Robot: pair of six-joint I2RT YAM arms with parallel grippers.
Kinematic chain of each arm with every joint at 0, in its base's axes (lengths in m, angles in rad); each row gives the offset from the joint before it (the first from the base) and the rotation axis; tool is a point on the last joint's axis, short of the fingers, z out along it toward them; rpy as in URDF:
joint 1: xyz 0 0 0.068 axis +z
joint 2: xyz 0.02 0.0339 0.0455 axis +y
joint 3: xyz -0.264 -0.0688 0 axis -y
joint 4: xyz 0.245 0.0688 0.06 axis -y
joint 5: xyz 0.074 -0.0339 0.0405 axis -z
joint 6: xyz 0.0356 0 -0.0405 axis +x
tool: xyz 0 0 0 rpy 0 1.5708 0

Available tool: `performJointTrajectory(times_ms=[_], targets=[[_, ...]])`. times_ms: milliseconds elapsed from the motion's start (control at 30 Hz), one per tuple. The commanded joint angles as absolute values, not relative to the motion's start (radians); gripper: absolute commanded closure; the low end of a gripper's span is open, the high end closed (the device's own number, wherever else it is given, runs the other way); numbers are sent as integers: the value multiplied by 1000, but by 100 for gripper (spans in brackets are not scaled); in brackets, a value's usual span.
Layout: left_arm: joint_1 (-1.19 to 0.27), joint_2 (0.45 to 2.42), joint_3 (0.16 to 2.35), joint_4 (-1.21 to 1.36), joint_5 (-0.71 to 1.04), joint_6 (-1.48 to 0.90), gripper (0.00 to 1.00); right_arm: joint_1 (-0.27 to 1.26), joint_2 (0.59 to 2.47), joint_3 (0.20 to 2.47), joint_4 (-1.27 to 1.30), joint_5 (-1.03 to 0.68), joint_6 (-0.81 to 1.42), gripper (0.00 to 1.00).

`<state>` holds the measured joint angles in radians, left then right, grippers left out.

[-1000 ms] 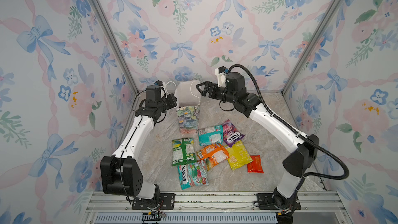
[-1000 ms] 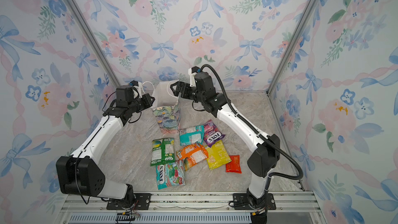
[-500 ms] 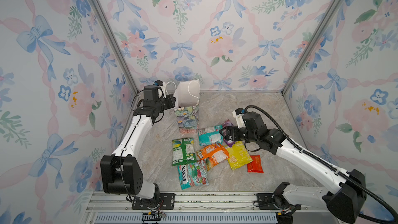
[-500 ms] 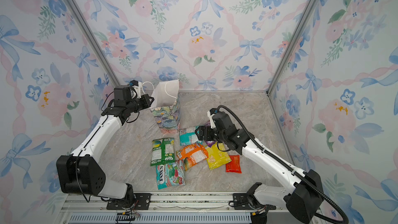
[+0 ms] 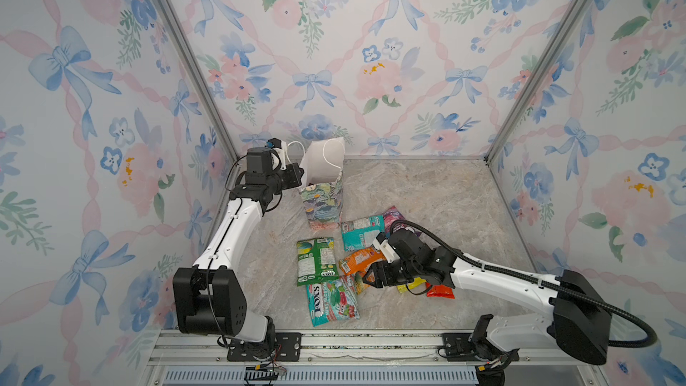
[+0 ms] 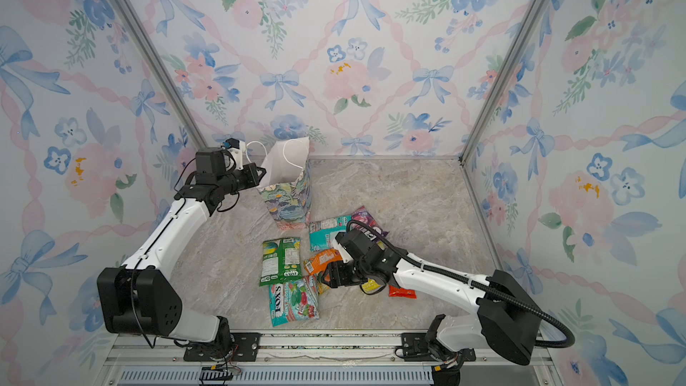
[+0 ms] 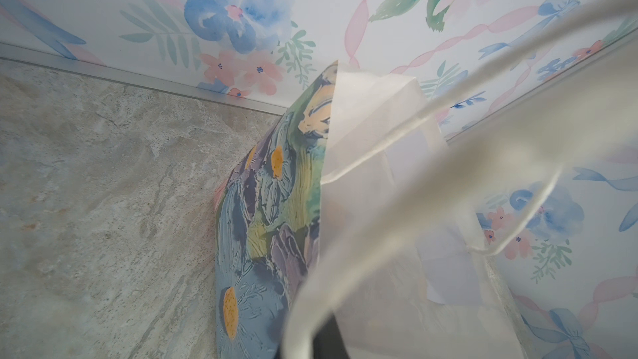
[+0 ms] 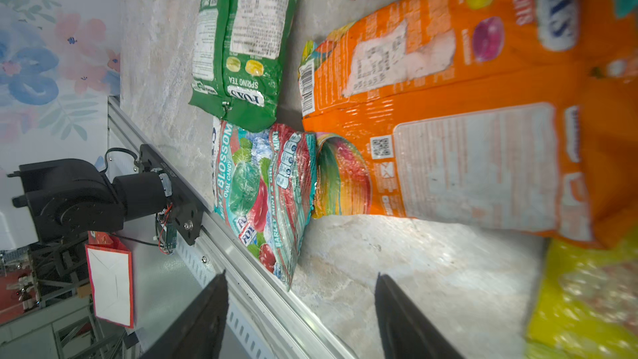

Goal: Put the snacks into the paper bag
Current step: 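Move the right gripper down to the mint FOX'S Blossom packet and grasp it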

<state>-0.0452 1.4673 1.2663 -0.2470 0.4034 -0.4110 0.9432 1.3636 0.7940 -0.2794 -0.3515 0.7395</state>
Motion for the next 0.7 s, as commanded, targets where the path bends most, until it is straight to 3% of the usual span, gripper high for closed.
performJointTrajectory(times_ms=[0, 300, 667], targets=[[-41, 1460, 1248, -233, 428, -382, 100, 969, 1426, 801, -203, -422, 776, 34], [-41, 1453, 1244, -232, 442, -379, 100, 979, 1575, 842, -143, -529, 787, 44], [-41, 1445, 1238, -233, 442, -373, 100, 991, 1712, 901, -111, -575, 793, 46]])
